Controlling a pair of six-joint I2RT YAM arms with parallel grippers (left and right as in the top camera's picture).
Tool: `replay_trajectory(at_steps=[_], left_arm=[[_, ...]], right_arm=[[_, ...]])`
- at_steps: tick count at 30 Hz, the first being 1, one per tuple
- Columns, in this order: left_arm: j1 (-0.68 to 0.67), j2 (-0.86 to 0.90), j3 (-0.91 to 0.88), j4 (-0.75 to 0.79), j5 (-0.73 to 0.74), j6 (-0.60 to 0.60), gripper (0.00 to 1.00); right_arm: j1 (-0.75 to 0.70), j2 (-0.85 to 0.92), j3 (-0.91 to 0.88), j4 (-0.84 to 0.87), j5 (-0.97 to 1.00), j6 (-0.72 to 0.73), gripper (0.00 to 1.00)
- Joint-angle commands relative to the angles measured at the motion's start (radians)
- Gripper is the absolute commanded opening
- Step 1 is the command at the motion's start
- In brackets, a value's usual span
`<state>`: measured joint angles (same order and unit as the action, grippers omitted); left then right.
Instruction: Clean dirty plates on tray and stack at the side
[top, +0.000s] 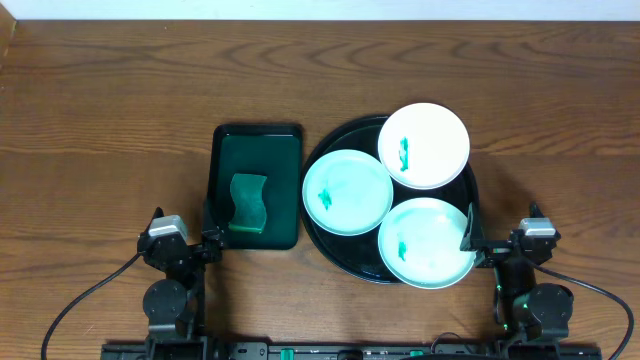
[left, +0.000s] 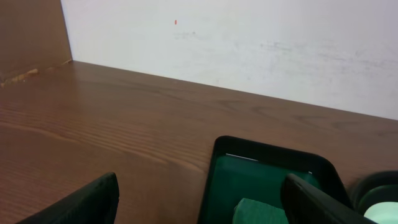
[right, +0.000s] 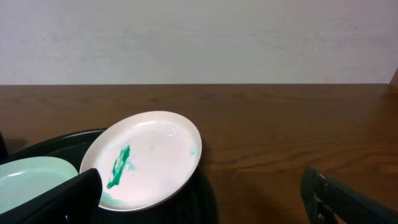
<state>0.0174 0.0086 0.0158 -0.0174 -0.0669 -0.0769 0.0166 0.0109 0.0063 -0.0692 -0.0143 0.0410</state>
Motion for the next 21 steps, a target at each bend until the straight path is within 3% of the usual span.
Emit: replay_trajectory(at_steps=[1,9,14,21], left_arm=[[-0.002,-0.003,-0.012,-0.042,-0.050,0.010,0.83],[-0.002,0.012,0.073,-0.141,0.120,-0.068,0.83],[-0.002,0.100,0.280,-0.273,0.130,-0.071,0.83],[-0.002,0.399,0.679,-0.515,0.152,-0.070,0.83]], right_arm=[[-0.015,-0.004,-0.001,-0.006,0.012,0.035,0.99],[-0.015,0.074,0.031,-0.054,0.002,0.089,0.99],[-0.015,0.190,0.172,-0.165,0.002,0.054,0.99],[-0.015,0.450,0.465,-0.304,-0.075,0.059,0.99]])
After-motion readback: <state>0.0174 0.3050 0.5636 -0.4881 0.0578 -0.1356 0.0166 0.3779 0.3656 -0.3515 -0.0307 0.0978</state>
